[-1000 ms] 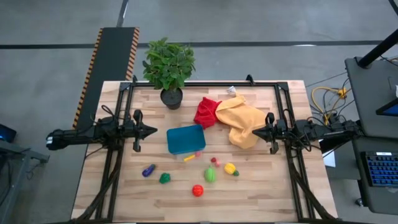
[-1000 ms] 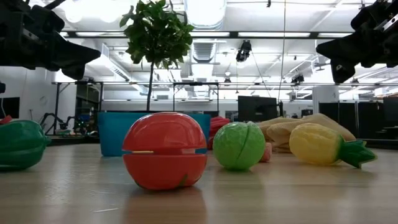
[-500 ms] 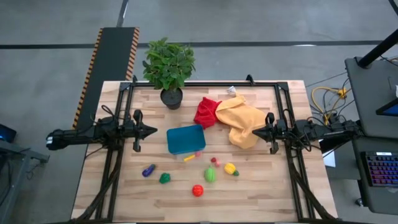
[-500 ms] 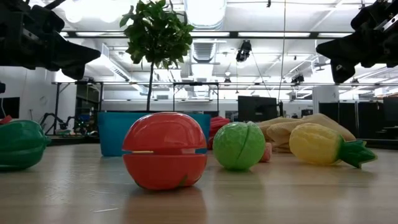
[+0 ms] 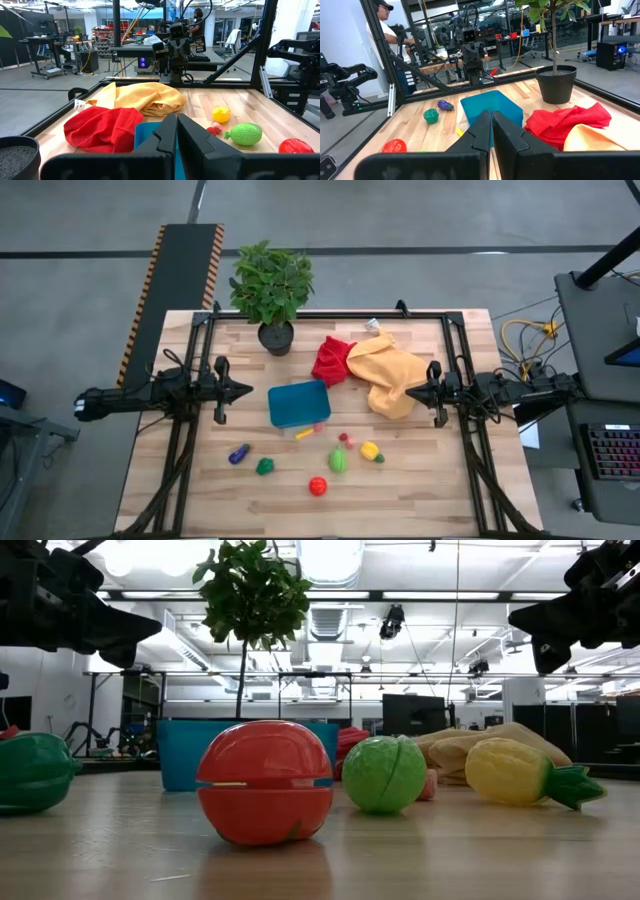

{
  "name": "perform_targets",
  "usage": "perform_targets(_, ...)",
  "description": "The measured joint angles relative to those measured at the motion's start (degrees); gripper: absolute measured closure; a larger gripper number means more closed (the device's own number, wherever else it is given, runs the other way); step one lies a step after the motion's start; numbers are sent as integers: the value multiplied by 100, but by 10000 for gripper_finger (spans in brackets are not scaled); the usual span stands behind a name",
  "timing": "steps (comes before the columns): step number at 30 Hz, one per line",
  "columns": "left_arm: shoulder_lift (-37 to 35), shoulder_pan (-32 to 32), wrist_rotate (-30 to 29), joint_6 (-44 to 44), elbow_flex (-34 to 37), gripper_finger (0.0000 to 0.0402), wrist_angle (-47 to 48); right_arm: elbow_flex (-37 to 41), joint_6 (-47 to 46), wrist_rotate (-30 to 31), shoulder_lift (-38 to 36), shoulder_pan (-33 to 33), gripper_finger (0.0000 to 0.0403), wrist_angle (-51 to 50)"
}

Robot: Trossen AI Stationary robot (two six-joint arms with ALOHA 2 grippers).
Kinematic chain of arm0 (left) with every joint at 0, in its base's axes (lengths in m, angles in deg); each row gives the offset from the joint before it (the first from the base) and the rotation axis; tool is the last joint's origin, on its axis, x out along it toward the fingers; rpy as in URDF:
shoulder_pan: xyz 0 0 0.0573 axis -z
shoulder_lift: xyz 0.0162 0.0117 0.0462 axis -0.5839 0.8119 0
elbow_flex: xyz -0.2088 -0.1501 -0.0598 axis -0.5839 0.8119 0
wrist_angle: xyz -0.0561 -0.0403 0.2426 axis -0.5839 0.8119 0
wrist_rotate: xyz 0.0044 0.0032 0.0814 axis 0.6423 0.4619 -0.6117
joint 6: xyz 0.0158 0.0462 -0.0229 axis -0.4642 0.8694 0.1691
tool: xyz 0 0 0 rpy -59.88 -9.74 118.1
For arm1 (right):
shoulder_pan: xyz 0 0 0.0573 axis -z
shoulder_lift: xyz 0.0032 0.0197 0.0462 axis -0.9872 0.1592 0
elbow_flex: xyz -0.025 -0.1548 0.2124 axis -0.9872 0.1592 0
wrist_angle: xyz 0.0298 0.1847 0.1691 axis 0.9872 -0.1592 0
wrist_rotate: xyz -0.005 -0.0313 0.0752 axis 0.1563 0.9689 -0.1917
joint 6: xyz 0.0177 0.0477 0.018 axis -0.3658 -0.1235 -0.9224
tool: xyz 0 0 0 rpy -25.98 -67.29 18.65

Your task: Pick and placing Produce into tupperware

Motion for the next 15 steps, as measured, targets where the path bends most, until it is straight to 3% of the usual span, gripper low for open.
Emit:
perform_targets(8, 2, 0, 0, 0, -1, 402, -1, 2, 4, 34, 2, 1, 394, 26)
perform_targets(11, 2, 0, 0, 0, 0, 402, -2, 0, -7, 470, 0, 1, 394, 134)
perform_targets(15, 0, 0, 2, 0, 0, 402, -2, 0, 18, 497, 0, -1, 394, 155)
